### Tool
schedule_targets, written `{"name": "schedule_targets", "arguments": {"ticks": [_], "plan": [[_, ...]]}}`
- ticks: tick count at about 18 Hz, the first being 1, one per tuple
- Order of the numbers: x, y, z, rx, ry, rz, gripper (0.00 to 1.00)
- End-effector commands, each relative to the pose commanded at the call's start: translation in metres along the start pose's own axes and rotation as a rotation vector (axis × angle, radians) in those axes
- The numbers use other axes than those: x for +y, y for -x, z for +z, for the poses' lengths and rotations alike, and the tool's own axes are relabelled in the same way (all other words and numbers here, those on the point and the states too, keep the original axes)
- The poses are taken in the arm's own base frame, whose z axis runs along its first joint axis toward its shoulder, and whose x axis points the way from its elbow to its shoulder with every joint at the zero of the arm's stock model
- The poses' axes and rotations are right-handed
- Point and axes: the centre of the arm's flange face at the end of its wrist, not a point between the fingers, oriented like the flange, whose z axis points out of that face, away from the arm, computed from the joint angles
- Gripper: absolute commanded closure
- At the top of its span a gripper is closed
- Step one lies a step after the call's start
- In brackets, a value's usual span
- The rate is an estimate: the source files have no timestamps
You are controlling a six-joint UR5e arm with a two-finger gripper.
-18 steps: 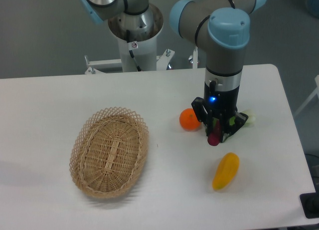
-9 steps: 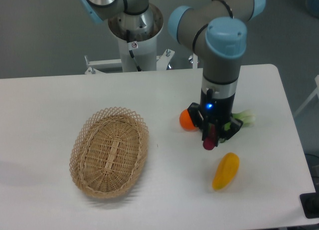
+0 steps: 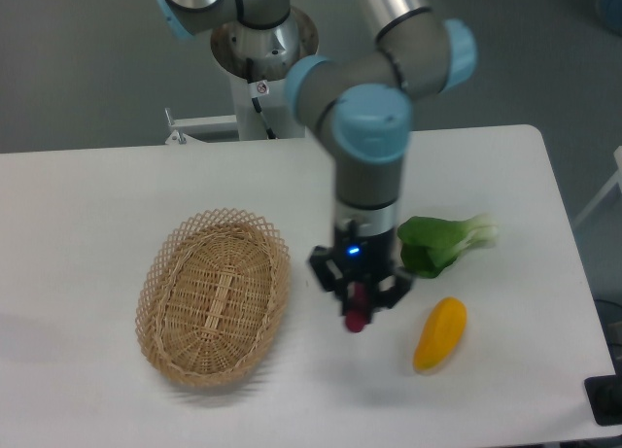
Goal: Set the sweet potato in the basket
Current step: 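Carry the sweet potato over the wicker basket and lower it inside, then open the gripper to release the sweet potato and raise away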
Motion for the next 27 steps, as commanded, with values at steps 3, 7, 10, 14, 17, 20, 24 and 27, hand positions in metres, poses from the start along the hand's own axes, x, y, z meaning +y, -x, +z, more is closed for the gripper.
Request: {"name": "schedule_targets", "arguments": {"ticks": [3, 7, 10, 14, 17, 20, 24, 27], "plan": [[0.009, -0.051, 0.018, 0.014, 0.063, 0.056, 0.78], [0.022, -0.079, 0.032, 0.024, 0.109, 0.091, 0.78], [0.028, -0.100, 0.047, 0.043, 0.144, 0.127, 0.78], [0.036, -0.121, 0.071, 0.047, 0.204, 0.168, 0.78], [0.034, -0.122, 0.080, 0.053, 0.213, 0.173, 0.72], [0.032, -0.121, 0.080, 0.049, 0.212, 0.173, 0.59], [0.017, -0.110, 0.065, -0.006, 0.186, 0.173, 0.00], [-0.001, -0.101, 0.049, -0.036, 0.153, 0.162, 0.00]]}}
